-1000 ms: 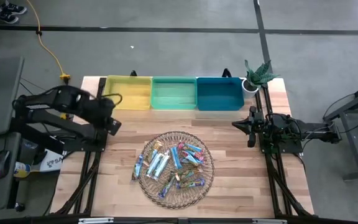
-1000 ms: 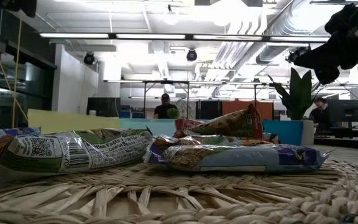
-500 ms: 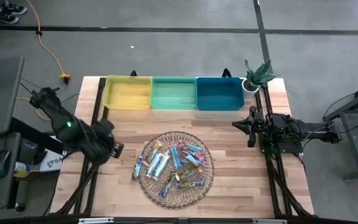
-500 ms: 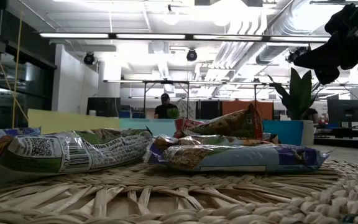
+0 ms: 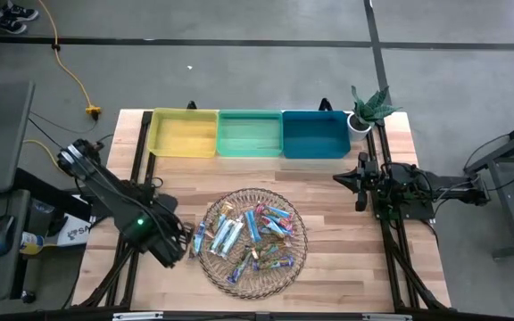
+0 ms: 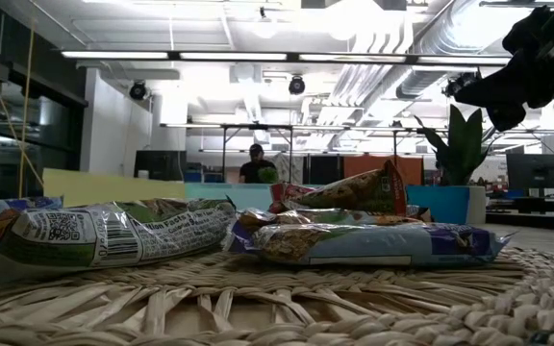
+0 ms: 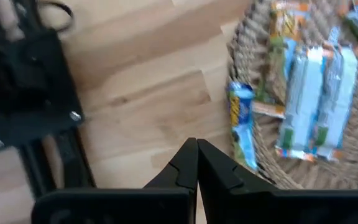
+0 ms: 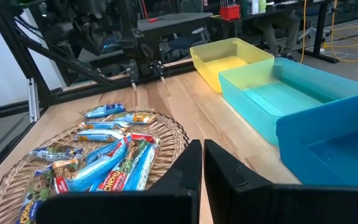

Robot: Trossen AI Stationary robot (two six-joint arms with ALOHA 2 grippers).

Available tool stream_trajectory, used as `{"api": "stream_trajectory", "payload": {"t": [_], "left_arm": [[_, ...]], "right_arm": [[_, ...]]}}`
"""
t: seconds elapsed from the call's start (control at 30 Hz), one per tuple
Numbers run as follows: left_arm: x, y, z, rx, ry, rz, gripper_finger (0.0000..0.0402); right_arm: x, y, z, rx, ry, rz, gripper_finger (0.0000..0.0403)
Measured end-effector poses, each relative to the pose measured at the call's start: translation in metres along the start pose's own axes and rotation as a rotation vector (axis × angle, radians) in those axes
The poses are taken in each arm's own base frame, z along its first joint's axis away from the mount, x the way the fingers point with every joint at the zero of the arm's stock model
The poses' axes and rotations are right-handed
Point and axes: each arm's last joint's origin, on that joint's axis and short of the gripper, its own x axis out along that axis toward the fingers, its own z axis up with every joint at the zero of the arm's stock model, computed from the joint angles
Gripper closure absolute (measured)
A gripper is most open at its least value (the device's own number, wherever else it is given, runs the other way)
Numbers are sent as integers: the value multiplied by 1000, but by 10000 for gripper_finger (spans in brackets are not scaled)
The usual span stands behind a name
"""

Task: Pick and place Granola Bars by type
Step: Put the blue granola bar into the yellow bin

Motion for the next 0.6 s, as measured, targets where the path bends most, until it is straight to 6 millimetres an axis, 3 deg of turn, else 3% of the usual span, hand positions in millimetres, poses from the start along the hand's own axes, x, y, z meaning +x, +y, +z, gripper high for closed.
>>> {"api": "stream_trajectory", "payload": {"t": [0.13, 0.43, 0.6], "left_arm": [[5, -9, -7, 1, 29, -10, 367], [8, -13, -10, -41, 39, -18, 238], [8, -15, -10, -20, 41, -34, 199]], "right_arm": [[0, 0, 0, 0, 1, 0, 402], [0, 0, 0, 0, 1, 0, 402], [0, 0, 0, 0, 1, -1, 402]]}}
